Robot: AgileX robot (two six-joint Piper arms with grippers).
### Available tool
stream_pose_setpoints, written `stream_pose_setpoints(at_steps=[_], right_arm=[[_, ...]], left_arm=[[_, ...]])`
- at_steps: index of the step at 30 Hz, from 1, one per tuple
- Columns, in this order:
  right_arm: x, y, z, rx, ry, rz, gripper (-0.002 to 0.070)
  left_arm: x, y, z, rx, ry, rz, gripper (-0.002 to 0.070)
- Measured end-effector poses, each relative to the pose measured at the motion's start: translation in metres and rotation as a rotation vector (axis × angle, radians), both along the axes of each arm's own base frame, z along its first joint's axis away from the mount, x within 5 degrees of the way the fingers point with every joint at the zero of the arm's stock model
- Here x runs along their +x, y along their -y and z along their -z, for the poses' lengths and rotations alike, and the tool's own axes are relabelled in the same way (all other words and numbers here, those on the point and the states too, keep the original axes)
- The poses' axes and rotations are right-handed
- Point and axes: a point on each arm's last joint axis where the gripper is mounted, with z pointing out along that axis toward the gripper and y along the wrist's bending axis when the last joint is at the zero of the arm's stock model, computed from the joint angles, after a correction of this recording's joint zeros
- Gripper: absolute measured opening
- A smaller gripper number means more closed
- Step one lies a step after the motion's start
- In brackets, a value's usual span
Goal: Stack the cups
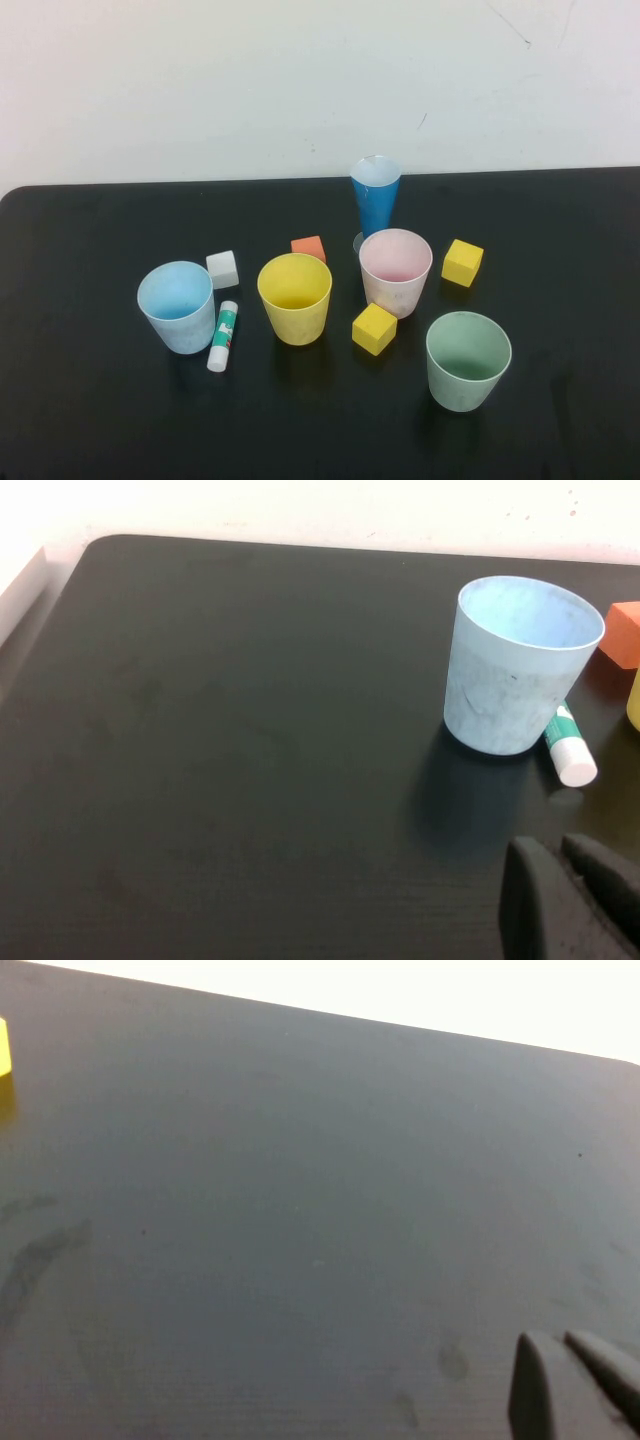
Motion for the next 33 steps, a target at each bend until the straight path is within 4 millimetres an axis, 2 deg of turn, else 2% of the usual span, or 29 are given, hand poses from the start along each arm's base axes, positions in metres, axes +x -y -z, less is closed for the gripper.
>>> stream_pose_setpoints(at_steps=[4,6,10,13,16,20,28,31,33], right_arm=[[0.001,0.000,-0.001,-0.006,0.028,-0.004,-0.0003],[0.003,-0.001,-0.007,-0.017,0.110,-0.015,-0.0003],[0.006,-0.004,-0.037,-0.065,0.440,-0.056,-0.0003],[0.000,-0.008,-0.062,-0.111,0.718,-0.092,-0.0003],[-0.012,-0.013,-0.083,-0.146,0.985,-0.128,-0.0003],[-0.027,-0.017,-0.098,-0.167,1.220,-0.160,-0.0003],[-0.032,-0.016,-0.102,-0.155,1.291,-0.151,-0.0003],[-0.027,-0.015,-0.103,-0.133,1.213,-0.143,-0.0003],[-0.025,-0.013,-0.114,-0.118,1.128,-0.128,-0.0003]], left_arm=[[0.001,0.000,-0.004,0.003,0.051,0.001,-0.0001],[0.002,0.000,-0.011,-0.002,0.130,0.004,-0.0001],[0.002,0.002,-0.038,-0.009,0.425,0.020,-0.0002],[-0.003,0.003,-0.056,-0.029,0.631,0.032,-0.0002],[-0.009,0.003,-0.069,-0.042,0.790,0.042,-0.0002],[-0.015,0.004,-0.078,-0.049,0.914,0.052,-0.0002],[-0.017,0.003,-0.081,-0.070,0.947,0.047,-0.0002],[-0.017,-0.001,-0.081,-0.141,0.942,0.019,-0.0002],[-0.016,-0.003,-0.080,-0.188,0.923,-0.001,-0.0002]])
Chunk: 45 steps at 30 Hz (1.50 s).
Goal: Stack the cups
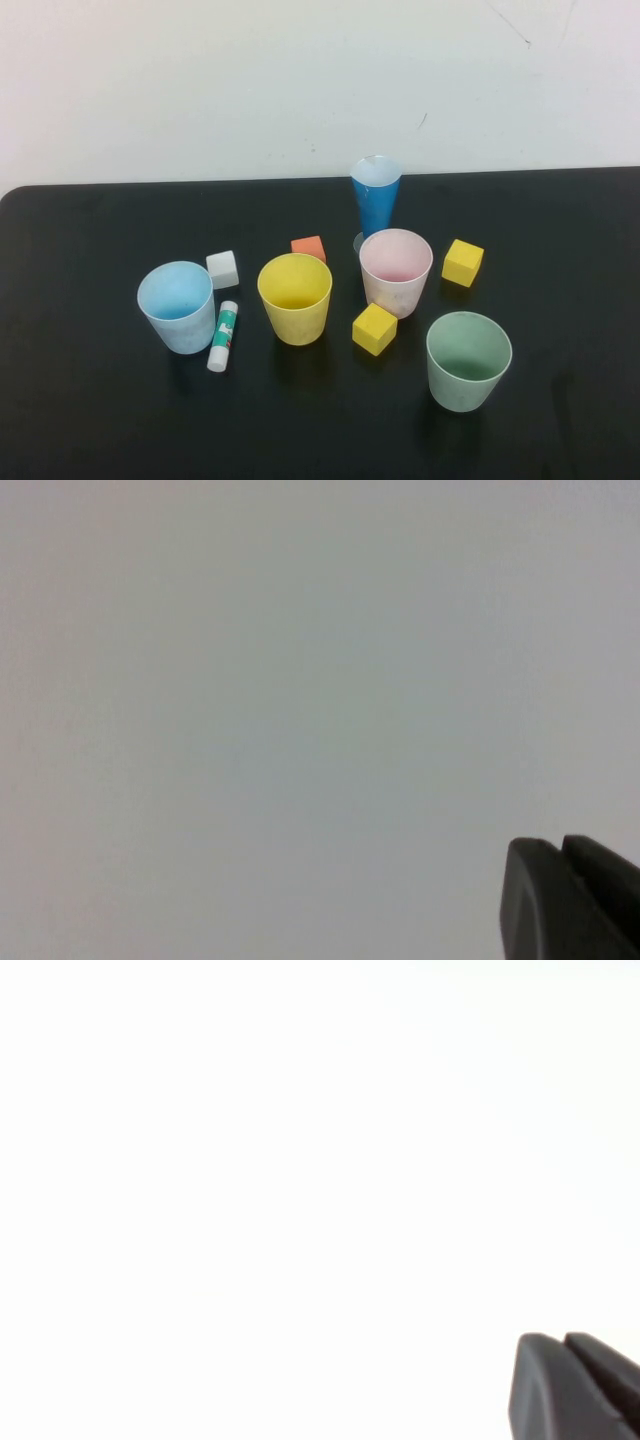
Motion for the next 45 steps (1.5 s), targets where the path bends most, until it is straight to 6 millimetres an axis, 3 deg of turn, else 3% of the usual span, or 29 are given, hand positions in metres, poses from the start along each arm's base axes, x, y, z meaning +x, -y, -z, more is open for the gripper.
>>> stream_pose_setpoints(at_steps=[5,9,14,21,26,31,36,39,45], right_arm=[[-0.004,0.003,-0.031,0.045,-0.235,0.042,-0.0003],[-0.006,0.005,-0.051,0.071,-0.364,0.062,-0.0003],[0.017,0.010,-0.048,0.141,-0.670,0.066,-0.0003],[0.040,0.010,-0.016,0.263,-1.073,0.023,-0.0003],[0.041,0.009,-0.008,0.281,-1.176,0.022,-0.0003],[0.041,0.006,-0.004,0.163,-1.236,0.003,-0.0003],[0.045,-0.001,0.009,0.042,-1.411,-0.067,-0.0003],[0.049,-0.004,0.016,-0.009,-1.515,-0.116,-0.0003],[0.054,-0.009,0.019,-0.069,-1.548,-0.193,-0.0003]], left_arm=[[0.002,0.000,-0.015,0.013,-0.174,0.006,-0.0002],[-0.005,0.002,-0.050,0.116,-0.282,-0.018,-0.0002],[0.011,0.005,-0.072,0.214,-0.495,-0.017,-0.0002],[0.055,0.012,-0.054,0.262,-0.823,0.024,-0.0002],[0.082,0.017,-0.035,0.244,-1.028,0.070,-0.0002],[0.112,0.023,-0.029,0.269,-1.227,0.104,-0.0002],[0.150,0.029,-0.036,0.309,-1.372,0.132,0.0006],[0.177,0.033,-0.041,0.345,-1.447,0.158,0.0075],[0.228,0.042,-0.035,0.349,-1.580,0.208,0.0414]])
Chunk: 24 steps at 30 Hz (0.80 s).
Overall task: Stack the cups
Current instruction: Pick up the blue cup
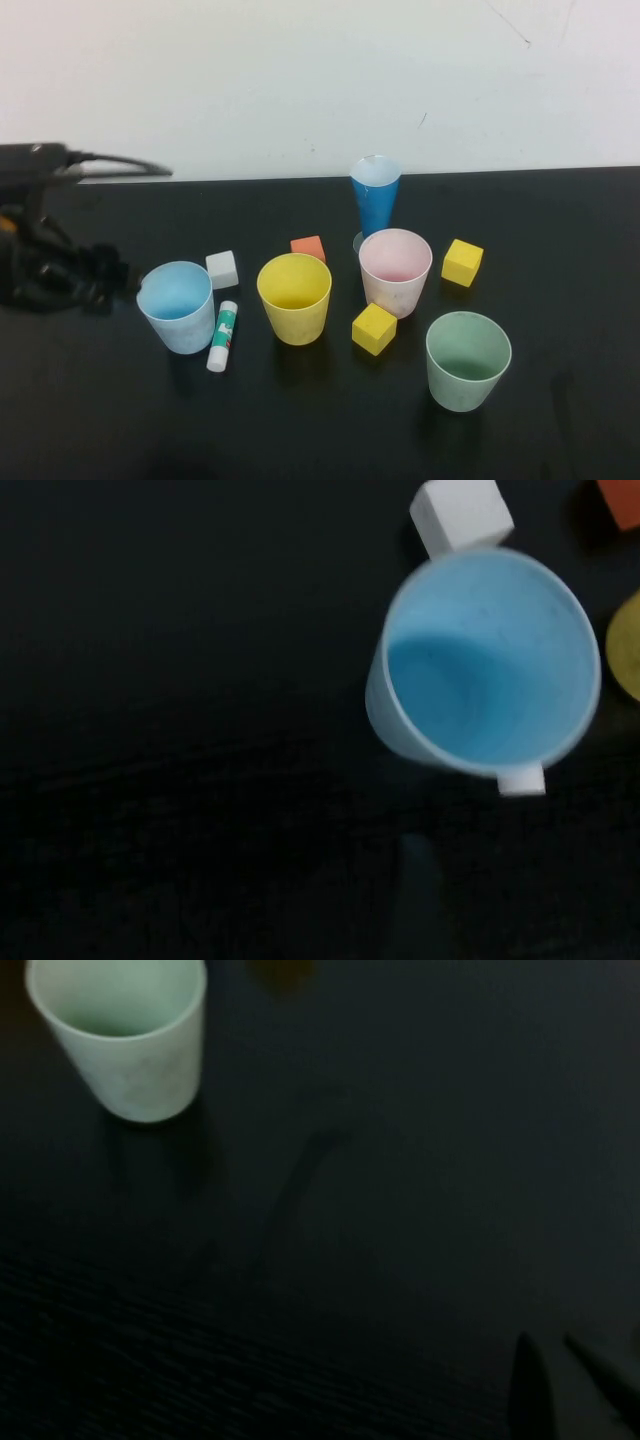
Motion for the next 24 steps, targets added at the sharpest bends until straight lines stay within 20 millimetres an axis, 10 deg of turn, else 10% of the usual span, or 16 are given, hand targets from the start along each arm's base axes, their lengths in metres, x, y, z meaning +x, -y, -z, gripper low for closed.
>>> stream_pose_setpoints(at_steps=[5,15,24], right_arm=[[-0.001,-0.002,0.001,-0.003,-0.010,-0.037,-0.0003],[-0.002,-0.003,0.002,0.005,-0.025,-0.048,-0.0003],[-0.002,-0.004,0.001,0.019,-0.026,-0.052,-0.0003]], left_arm=[[0.037,0.004,0.011,0.004,-0.036,0.000,0.0482],[0.086,0.009,0.075,0.016,-0.147,-0.020,0.0362],[0.098,0.011,0.107,0.025,-0.204,-0.019,0.0076]])
